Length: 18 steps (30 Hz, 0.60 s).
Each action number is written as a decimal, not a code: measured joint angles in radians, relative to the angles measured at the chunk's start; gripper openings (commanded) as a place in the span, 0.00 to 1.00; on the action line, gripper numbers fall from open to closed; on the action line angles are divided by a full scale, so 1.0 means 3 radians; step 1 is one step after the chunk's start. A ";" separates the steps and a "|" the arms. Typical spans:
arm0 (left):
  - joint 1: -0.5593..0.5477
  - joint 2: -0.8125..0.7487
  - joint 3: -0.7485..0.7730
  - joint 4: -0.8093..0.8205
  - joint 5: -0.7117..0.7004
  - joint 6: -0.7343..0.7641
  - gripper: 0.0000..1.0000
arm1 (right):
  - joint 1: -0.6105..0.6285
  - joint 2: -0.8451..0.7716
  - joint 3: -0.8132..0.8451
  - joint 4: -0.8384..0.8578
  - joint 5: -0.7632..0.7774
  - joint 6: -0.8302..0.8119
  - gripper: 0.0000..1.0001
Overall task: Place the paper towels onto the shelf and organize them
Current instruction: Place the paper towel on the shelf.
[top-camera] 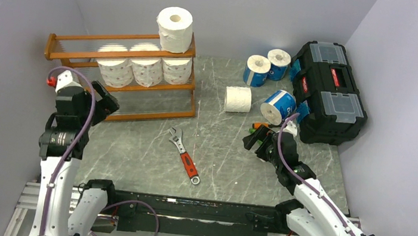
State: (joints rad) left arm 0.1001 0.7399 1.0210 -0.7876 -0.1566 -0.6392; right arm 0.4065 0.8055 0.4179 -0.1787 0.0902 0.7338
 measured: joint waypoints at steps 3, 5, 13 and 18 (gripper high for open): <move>-0.0011 -0.0114 -0.0103 -0.0006 0.0304 0.0150 0.95 | -0.0001 -0.0001 0.0000 -0.0017 0.0069 -0.0032 0.99; -0.0055 -0.0175 -0.0168 0.0014 0.0473 0.0237 0.96 | -0.0001 0.0011 0.0000 -0.0010 0.0098 -0.0039 0.99; -0.1227 -0.0247 -0.0482 0.0156 0.0495 0.0310 0.97 | 0.0000 0.0326 0.0027 0.0074 0.0106 -0.0037 0.99; -0.1629 -0.0170 -0.0720 0.0375 0.0423 0.0244 0.96 | 0.0000 0.0436 0.0123 0.0074 0.0158 -0.0039 0.99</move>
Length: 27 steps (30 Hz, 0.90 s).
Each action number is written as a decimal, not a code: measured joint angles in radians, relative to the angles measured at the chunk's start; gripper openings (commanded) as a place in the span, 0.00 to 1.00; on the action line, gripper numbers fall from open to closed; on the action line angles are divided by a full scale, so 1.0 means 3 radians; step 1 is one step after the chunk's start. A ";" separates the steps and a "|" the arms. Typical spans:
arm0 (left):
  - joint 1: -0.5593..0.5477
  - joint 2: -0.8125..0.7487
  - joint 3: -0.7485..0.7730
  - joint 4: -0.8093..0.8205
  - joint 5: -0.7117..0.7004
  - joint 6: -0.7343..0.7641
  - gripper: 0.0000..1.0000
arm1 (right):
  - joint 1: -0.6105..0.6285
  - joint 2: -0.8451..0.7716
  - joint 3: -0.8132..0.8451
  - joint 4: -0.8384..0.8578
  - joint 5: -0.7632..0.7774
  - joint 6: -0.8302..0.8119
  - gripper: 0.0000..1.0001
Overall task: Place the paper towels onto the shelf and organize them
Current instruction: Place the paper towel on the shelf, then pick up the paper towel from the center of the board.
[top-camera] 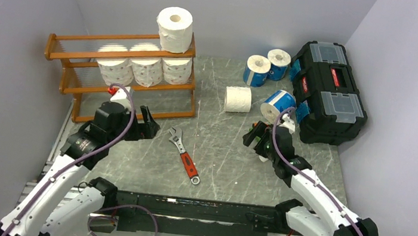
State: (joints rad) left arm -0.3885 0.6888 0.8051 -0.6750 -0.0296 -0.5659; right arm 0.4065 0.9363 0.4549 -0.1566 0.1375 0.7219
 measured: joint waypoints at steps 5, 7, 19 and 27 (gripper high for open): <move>-0.0132 -0.0032 -0.0364 0.0373 0.0014 -0.0145 0.95 | 0.0000 0.0000 0.0097 -0.0001 0.0116 -0.0003 0.99; -0.0144 -0.0080 -0.0554 0.0534 0.0028 -0.0239 0.95 | 0.0000 0.0015 0.0141 -0.0009 0.0164 -0.0001 0.99; -0.0154 -0.0306 -0.1132 0.1067 0.0136 -0.0657 0.96 | -0.0001 0.0357 0.0707 -0.0071 0.0248 0.0013 0.98; -0.0154 -0.0326 -0.1152 0.1134 0.0256 -0.0671 0.96 | -0.0025 0.0938 0.1180 0.0132 0.0268 0.0010 0.97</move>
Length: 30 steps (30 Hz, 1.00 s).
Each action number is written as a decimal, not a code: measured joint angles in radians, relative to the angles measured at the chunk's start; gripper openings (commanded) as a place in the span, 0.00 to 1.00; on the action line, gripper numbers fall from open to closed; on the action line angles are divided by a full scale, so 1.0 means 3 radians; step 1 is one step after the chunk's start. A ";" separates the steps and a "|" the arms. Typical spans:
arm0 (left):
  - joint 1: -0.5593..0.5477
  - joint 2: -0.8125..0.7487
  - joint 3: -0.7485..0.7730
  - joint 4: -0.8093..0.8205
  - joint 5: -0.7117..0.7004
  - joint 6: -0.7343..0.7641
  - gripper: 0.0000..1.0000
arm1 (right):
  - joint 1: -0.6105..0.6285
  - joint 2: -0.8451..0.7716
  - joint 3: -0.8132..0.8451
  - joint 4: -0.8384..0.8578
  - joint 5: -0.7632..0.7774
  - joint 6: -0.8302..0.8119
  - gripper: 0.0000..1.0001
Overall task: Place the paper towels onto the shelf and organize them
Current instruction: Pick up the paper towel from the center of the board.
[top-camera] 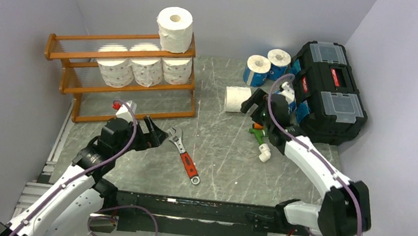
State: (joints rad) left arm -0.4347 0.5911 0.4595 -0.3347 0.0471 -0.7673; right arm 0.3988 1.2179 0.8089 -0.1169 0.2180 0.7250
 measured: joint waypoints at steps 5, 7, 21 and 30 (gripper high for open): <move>-0.0003 -0.0051 -0.0043 0.0057 0.0112 0.0071 0.96 | -0.0051 0.0563 0.0345 0.0172 0.0060 -0.0075 0.97; -0.0003 -0.0114 -0.0084 0.0061 0.0128 0.0075 0.95 | -0.0071 0.0796 0.0478 0.0217 0.0107 -0.0150 0.97; -0.0003 -0.0367 -0.0150 0.0009 0.0167 0.0151 0.95 | -0.0097 0.1731 0.1099 0.0460 0.0217 -0.0490 0.98; -0.0003 -0.0436 -0.0172 -0.0048 0.0142 0.0136 0.94 | -0.0106 0.1774 0.1120 0.0511 0.0071 -0.0496 0.97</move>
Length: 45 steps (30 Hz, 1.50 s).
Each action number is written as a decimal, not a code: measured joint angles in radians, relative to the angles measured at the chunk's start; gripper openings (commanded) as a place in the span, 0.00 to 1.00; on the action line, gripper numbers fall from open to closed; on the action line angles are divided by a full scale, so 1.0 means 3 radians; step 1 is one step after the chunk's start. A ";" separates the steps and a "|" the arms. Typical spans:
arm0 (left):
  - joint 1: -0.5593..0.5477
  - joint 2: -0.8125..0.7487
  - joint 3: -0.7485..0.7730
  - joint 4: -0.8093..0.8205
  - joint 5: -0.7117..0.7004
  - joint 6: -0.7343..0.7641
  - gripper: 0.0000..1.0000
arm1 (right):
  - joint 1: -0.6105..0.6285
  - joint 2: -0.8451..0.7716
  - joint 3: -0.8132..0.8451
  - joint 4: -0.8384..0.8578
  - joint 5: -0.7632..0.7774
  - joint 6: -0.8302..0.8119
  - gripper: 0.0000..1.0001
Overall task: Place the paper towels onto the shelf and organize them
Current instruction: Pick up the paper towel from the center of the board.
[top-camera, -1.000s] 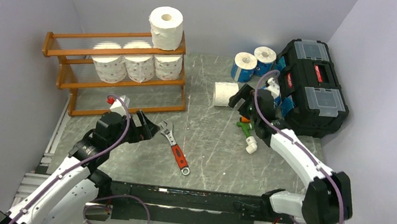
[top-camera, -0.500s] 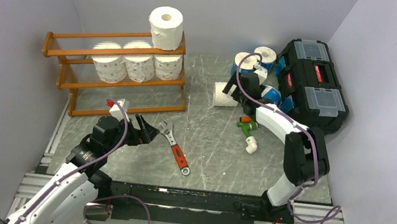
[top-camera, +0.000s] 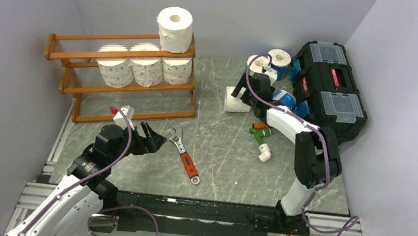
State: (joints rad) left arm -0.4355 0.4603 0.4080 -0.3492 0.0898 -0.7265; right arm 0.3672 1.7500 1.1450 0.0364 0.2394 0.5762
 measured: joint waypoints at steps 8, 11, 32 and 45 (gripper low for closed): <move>0.0000 0.0075 -0.0038 0.0004 0.0013 -0.0028 0.94 | 0.0022 -0.0018 -0.0188 0.0148 -0.0256 0.0094 0.96; 0.0000 0.0095 -0.0038 0.0009 0.0015 -0.0058 0.94 | 0.0060 -0.0071 -0.0252 0.0153 -0.0290 0.0125 0.96; 0.0000 0.0216 -0.0047 0.0056 0.0062 -0.0078 0.93 | 0.0523 -0.0502 -0.0579 0.0099 -0.0209 0.0477 0.96; 0.0000 0.0375 -0.0060 0.0128 0.0088 -0.0098 0.93 | 0.0459 -0.0694 -0.1073 0.0716 -0.0413 0.1316 1.00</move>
State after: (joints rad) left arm -0.4355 0.5728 0.3901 -0.3107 0.1162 -0.7559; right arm 0.5049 1.5417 0.8230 0.2512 0.1154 0.9710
